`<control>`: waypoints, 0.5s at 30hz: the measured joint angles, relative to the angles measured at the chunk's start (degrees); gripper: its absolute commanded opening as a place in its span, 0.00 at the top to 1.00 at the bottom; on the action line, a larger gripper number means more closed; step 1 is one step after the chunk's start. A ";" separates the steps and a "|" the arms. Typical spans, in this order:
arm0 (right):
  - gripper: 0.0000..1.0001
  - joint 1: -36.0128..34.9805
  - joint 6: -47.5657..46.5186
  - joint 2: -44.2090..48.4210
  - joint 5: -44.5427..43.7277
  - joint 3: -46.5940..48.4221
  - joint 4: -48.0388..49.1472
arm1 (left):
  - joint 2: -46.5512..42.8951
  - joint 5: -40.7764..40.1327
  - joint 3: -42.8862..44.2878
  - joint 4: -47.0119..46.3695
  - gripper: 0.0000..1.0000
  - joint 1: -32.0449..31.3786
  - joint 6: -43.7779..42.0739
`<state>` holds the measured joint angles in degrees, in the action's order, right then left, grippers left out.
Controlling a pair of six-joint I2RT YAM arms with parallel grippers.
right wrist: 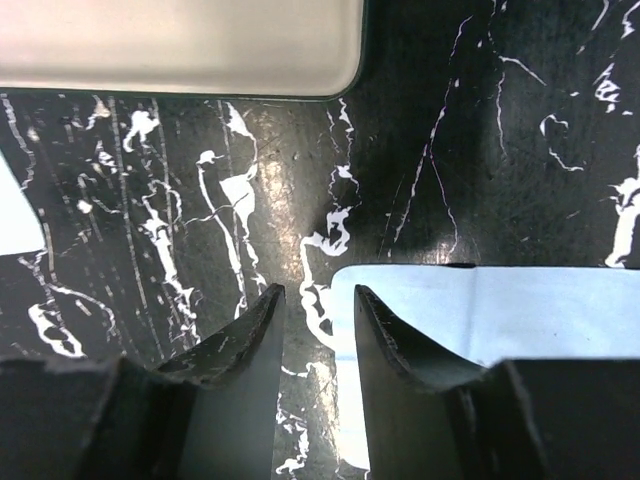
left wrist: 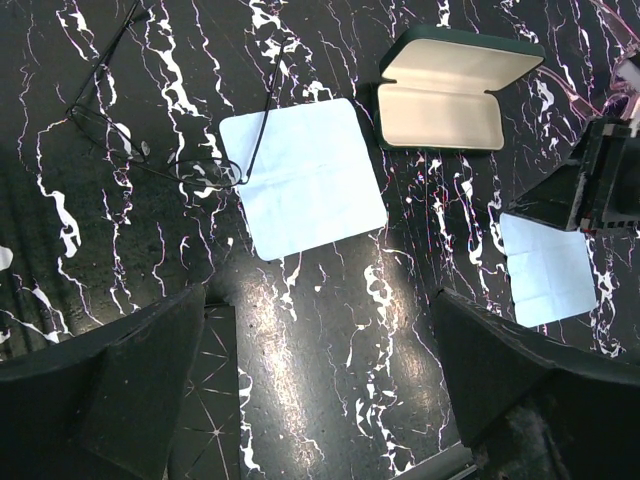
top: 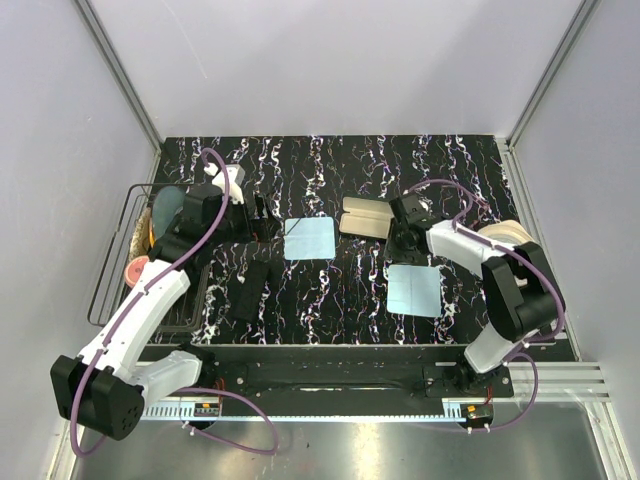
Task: Organize the sunglasses
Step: Pick up the corner of the glasses cleaning cloth from the center of the board.
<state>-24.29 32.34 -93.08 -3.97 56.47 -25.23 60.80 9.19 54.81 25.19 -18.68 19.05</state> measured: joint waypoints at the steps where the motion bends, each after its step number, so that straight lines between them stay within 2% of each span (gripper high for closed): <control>1: 0.60 -0.13 0.13 -0.74 -0.11 0.11 -0.13 | 0.00 -0.02 0.00 -0.02 0.01 0.00 0.00; 7: 0.63 -0.24 0.96 -4.85 -1.29 0.76 -0.26 | 0.00 -0.04 0.00 -0.02 0.01 0.00 0.00; 12: 0.77 -0.26 1.20 -5.55 -1.88 1.25 -0.17 | 0.04 -0.04 0.00 -0.02 0.01 0.00 0.00; 15: 0.79 -0.24 1.20 -5.68 -2.49 1.27 -0.35 | 0.07 -0.07 0.00 0.00 0.01 0.00 0.00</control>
<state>-24.53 33.54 -98.76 -6.46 57.74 -25.58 60.86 9.13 54.81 25.19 -18.68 19.05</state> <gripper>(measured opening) 0.234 0.988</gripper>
